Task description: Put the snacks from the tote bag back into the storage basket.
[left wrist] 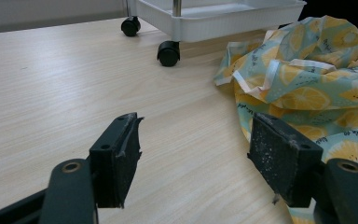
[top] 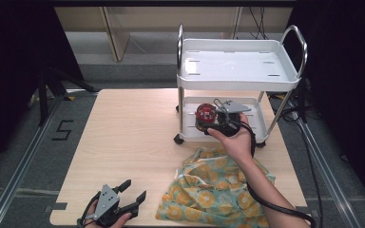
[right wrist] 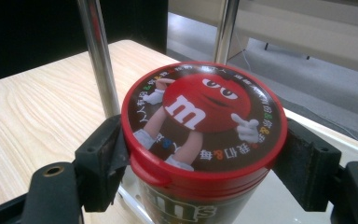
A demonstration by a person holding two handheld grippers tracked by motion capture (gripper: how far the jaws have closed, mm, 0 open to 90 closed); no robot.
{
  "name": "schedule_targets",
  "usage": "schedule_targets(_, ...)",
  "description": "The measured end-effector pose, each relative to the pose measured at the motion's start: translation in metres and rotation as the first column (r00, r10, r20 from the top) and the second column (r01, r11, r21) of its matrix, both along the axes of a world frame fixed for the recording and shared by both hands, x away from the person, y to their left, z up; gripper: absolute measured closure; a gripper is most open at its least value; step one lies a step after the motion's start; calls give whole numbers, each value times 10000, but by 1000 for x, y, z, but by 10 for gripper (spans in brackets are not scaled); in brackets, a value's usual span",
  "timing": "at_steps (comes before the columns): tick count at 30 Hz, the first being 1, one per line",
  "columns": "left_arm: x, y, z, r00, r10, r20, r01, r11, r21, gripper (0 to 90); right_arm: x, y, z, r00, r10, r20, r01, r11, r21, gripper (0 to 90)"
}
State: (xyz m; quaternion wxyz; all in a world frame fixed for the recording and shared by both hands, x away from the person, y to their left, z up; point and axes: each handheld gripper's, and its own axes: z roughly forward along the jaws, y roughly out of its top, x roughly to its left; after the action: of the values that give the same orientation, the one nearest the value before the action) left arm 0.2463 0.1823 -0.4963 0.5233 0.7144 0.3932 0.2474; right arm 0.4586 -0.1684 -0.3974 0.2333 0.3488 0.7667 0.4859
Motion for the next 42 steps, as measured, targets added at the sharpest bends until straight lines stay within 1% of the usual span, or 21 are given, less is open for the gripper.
schedule_targets(11, -2, -1, 1, 9999, 126, -91, -126, 9999, 10, 329, 5, 8, -8, 9994, -155, -315, 158, 9998, 90, 261)
schedule_targets(12, -2, -1, 1, 9999, 125, -91, -125, 9999, -5, 329, 8, 7, -9, 9998, 44, -195, -44, 10000, -3, 261)
schedule_targets(14, -2, -1, 1, 9999, 141, -93, -141, 9999, -3, 329, 8, 8, -10, 9995, -67, -314, 66, 10000, -49, 261)
schedule_targets(16, -2, -1, 1, 9999, 109, -88, -109, 9999, 0, 329, 10, 7, -11, 9998, -54, -169, 50, 9997, -242, 261)
schedule_targets(20, -2, 0, 1, 9999, 106, -94, -106, 9999, 16, 329, 10, 8, -13, 9995, -83, -316, 80, 9999, -108, 261)
schedule_targets(21, -2, -1, 1, 9999, 106, -95, -106, 9999, -1, 329, 13, 8, -13, 9999, 66, -121, -69, 9997, -229, 261)
schedule_targets(22, -2, -1, 1, 9999, 106, -92, -106, 9999, -3, 329, 13, 9, -15, 9997, 101, -202, -102, 9999, -50, 261)
schedule_targets(23, -2, 0, 1, 9999, 105, -88, -105, 9999, 1, 329, 16, 9, -16, 10000, -23, -21, 22, 9991, -427, 261)
schedule_targets(27, -2, -1, 1, 9999, 104, -90, -104, 9999, -4, 329, 13, 10, -17, 9989, -154, -441, 145, 9997, -212, 261)
schedule_targets(28, -2, -1, 1, 9999, 118, -97, -118, 9999, 3, 329, 16, 11, -19, 9995, -6, -310, 1, 9999, -148, 261)
schedule_targets(29, -2, -1, 1, 9999, 102, -86, -103, 9999, -27, 329, 16, 12, -21, 9987, -254, -449, 249, 9996, -123, 261)
schedule_targets(30, -2, 0, 1, 9999, 91, -82, -91, 10000, -18, 329, 18, 11, -21, 9996, -62, -288, 53, 9995, -309, 261)
schedule_targets(32, -1, 0, 0, 10000, 35, -52, -35, 10000, -55, 329, 19, 11, -24, 9994, -168, -310, 156, 9991, -384, 260)
schedule_targets(33, -1, 0, 1, 9999, 88, -102, -88, 10000, -6, 329, 18, 12, -24, 9988, -70, -483, 61, 9998, -180, 260)
schedule_targets(34, -1, 0, 1, 10000, 36, -55, -36, 10000, 16, 329, 21, 12, -26, 9996, -91, -282, 78, 9988, -490, 261)
schedule_targets(35, -1, 0, 1, 10000, 37, -64, -37, 10000, 34, 329, 21, 12, -27, 9998, -51, -211, 39, 9985, -546, 261)
schedule_targets(36, -1, -1, 1, 10000, 49, -56, -49, 10000, -28, 329, 19, 12, -27, 9982, -118, -581, 98, 9993, -351, 260)
schedule_targets(37, -2, -1, 1, 9999, 109, -103, -109, 9999, 7, 329, 20, 13, -28, 9979, -11, -644, -8, 9995, -304, 261)
schedule_targets(39, -2, -1, 1, 9999, 89, -94, -89, 10000, -8, 329, 22, 13, -30, 9987, -59, -511, 31, 9985, -540, 261)
schedule_targets(40, -1, 0, 1, 10000, 26, -63, -25, 10000, 52, 329, 21, 15, -32, 9977, -219, -636, 197, 9992, -360, 260)
schedule_targets(42, -1, 0, 1, 10000, 33, -62, -33, 10000, 26, 329, 23, 14, -33, 9979, -150, -631, 120, 9988, -478, 260)
